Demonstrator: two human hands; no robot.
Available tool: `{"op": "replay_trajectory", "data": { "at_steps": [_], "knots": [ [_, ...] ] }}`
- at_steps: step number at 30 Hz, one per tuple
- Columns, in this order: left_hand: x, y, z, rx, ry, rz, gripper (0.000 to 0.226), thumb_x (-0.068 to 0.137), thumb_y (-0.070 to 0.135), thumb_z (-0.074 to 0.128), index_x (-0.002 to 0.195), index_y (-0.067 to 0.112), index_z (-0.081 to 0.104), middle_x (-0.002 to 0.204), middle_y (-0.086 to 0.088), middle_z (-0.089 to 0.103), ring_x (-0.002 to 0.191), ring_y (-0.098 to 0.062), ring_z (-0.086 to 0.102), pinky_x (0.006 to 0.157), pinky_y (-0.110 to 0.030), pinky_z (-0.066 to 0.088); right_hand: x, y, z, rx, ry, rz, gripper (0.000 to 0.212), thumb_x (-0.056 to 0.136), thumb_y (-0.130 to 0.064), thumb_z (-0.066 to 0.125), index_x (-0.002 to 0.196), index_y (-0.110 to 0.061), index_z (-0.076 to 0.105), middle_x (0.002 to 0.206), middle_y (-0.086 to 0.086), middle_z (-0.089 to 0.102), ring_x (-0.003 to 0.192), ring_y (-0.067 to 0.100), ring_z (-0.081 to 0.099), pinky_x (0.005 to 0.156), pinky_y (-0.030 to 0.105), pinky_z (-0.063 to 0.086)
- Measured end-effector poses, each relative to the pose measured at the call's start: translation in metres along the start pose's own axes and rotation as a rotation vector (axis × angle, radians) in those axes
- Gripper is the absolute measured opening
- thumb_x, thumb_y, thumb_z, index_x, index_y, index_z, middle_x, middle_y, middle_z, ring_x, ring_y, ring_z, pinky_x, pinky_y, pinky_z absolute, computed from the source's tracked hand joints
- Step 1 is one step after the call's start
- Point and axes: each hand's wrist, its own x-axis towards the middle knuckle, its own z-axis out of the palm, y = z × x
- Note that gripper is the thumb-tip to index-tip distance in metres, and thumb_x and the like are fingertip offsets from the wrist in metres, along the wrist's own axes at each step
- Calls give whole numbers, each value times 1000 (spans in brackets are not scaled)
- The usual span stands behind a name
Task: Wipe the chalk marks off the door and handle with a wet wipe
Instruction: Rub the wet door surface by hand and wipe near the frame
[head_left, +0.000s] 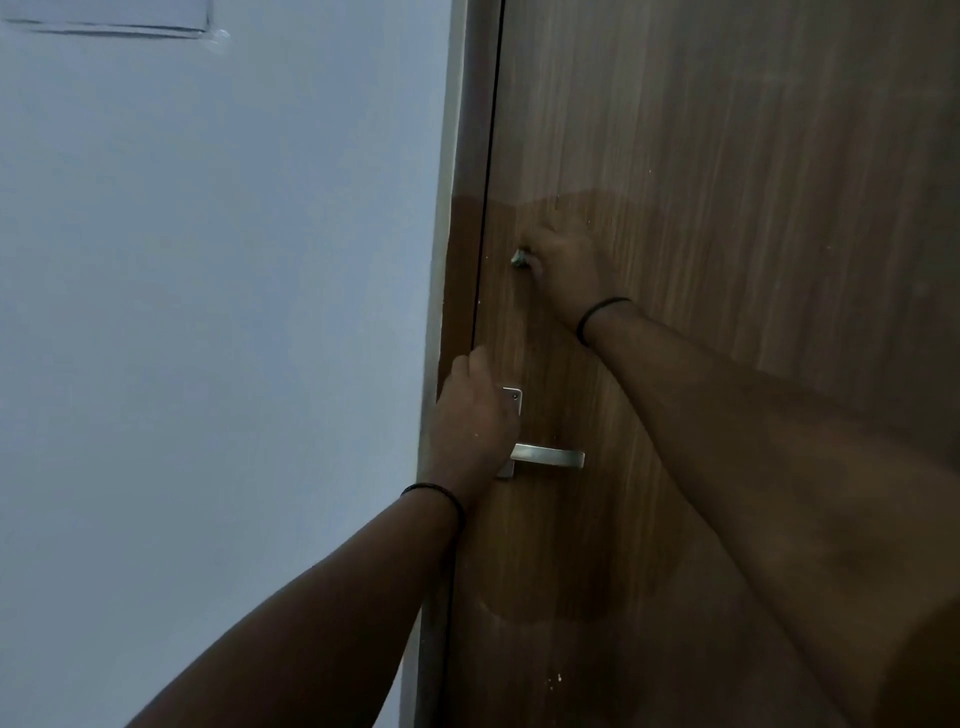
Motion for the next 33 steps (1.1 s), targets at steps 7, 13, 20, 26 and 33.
{"op": "replay_trajectory", "data": {
  "at_steps": [7,13,20,26,33],
  "knots": [
    [-14,-26,7,-26,10,-38,24,95,13,51,120,15,51,108,-2,60,87,-14,57,67,-19,40,-71,42,1,92,11,154,18,99,-14,52,105,-2,64,108,18,59,88,28,58,74,39,49],
    [-25,-17,1,-31,10,-29,25,97,17,51,122,15,52,111,-2,60,88,-9,53,70,-20,42,-87,42,1,168,-40,206,13,98,-16,57,102,-7,65,104,12,62,91,23,57,76,31,45],
    [-21,-16,-5,-19,16,-55,20,97,19,51,117,16,51,108,0,59,86,-11,54,66,-20,42,-22,-23,31,216,-46,170,11,97,-16,57,103,-10,63,109,11,57,92,18,52,74,26,39],
    [-20,-15,-5,-18,14,-11,21,97,18,51,118,17,52,108,-1,60,88,-10,54,69,-22,48,-77,23,25,189,87,296,12,94,-16,58,102,-7,62,104,13,58,85,20,54,70,32,44],
    [-21,-11,-11,-28,30,-69,21,97,20,49,118,17,50,107,1,57,86,-10,53,68,-20,43,-30,-8,33,212,-30,124,11,98,-17,55,100,-8,60,103,10,55,83,19,49,70,33,43]
  ]
}}
